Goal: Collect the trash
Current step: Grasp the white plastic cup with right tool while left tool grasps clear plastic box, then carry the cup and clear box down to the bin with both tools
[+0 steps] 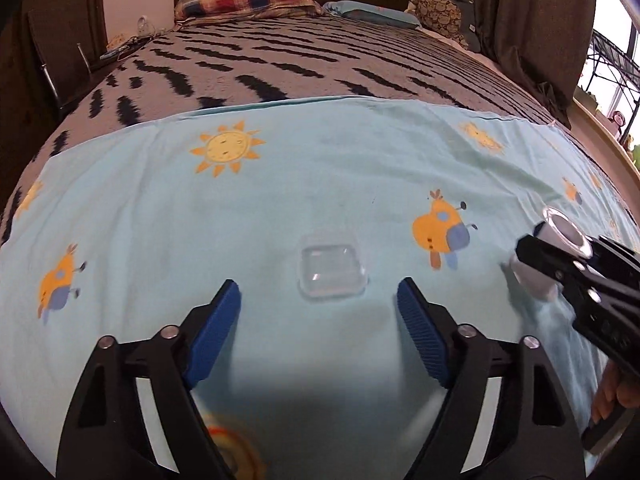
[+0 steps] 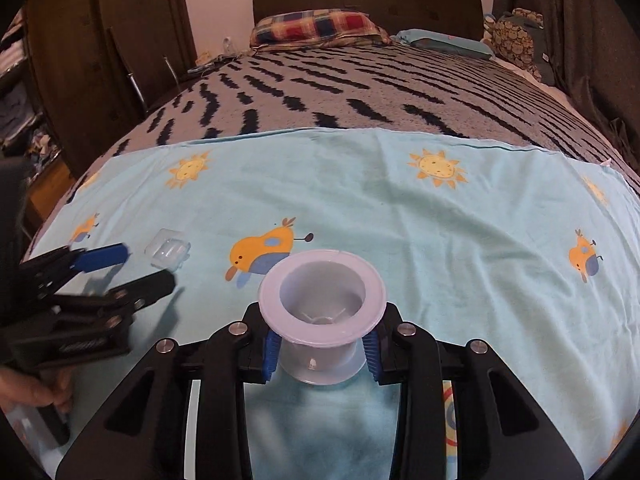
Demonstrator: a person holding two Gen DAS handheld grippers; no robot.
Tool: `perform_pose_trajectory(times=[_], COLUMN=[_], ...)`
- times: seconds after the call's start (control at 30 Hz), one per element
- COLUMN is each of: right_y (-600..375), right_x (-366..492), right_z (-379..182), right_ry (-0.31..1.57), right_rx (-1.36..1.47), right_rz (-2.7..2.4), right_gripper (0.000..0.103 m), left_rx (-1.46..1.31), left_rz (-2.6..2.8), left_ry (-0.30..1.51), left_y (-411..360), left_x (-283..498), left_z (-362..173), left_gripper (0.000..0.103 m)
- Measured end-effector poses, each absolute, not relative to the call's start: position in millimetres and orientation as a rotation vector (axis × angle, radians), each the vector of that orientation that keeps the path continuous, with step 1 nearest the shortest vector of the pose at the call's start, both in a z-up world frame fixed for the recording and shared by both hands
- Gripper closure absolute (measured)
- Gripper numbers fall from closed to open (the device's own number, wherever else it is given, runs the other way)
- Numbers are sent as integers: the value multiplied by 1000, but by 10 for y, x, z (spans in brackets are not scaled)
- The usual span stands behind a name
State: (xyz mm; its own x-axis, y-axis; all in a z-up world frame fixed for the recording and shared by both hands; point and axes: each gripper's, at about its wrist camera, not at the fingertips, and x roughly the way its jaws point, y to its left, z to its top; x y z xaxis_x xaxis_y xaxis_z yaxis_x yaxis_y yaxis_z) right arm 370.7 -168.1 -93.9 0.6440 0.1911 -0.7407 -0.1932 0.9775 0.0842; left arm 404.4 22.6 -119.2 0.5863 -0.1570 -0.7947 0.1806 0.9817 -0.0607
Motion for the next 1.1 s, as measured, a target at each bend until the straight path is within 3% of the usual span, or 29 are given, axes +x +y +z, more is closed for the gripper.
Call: perform_pose_trajectory(times=[0.13,0.2,0.47,1.1], right_y=[-1698,-1702,-1708,-1874], right_x=[3664,3633,3288,1388], right_z=[-914,-887,-681,-254], right_ry=[839,835,818,757], right_rx=[-6,-9,-30,-17], right_rz=[238,246,253,262], right_gripper=[68,68,68,68], left_rx=[49,52,26,46], left_rz=[-196,-197,-207,-315], left_ry=[931,930,938,810], left_y=[149,146,163,-104], left_x=[4186,4183,3821,1491], left_z=[-1222,-1208,-1099,-525], left_gripper=[46,66,66,66])
